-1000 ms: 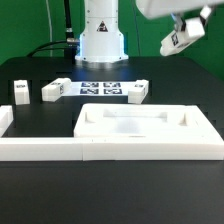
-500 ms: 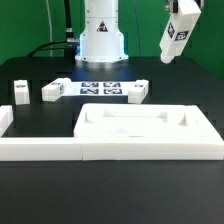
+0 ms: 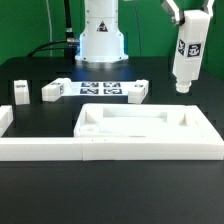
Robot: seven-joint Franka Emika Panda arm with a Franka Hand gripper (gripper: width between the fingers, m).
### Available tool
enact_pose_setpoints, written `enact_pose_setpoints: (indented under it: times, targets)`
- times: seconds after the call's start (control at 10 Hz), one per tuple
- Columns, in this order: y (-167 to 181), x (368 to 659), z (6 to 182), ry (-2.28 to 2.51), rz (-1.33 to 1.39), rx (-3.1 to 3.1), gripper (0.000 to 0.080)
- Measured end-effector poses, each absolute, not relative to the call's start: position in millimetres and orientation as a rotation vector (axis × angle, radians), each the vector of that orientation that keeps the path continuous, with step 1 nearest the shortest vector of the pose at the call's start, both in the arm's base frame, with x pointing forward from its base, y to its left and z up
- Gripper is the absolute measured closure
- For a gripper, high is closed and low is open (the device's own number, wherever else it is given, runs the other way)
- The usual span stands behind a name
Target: Assemble desk
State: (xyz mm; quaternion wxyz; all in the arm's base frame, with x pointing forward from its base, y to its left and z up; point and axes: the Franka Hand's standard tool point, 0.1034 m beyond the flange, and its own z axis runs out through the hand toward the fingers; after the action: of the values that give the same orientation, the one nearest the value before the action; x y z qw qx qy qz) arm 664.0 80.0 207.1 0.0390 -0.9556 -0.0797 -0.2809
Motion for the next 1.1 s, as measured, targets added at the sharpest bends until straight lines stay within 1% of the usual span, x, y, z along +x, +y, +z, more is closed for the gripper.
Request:
enact_pose_setpoints:
  times: [0.1, 0.2, 0.3, 0.4, 0.5, 0.6, 0.7, 0.8, 1.0, 1.1]
  targets:
    - [75, 661, 204.1, -0.249, -0.997, -2.913, 0.0509]
    - [72, 659, 198.8, -0.244, -1.029, -2.910, 0.0509]
    - [68, 663, 201.7, -0.237, -1.144, -2.887, 0.0509]
    - [69, 661, 196.0, -0.241, -1.106, -2.897, 0.0509]
    - [69, 661, 196.0, -0.241, -1.103, -2.897, 0.0509]
    - [66, 660, 189.3, -0.238, -1.074, -2.907, 0.0509]
    - [64, 661, 178.9, -0.240, -1.019, -2.921, 0.0509]
    - [68, 663, 169.9, -0.252, -0.958, -2.930, 0.0509]
    - [73, 661, 160.7, -0.248, -0.936, -2.929, 0.0509]
    - [83, 659, 157.9, -0.241, -0.926, -2.920, 0.0509]
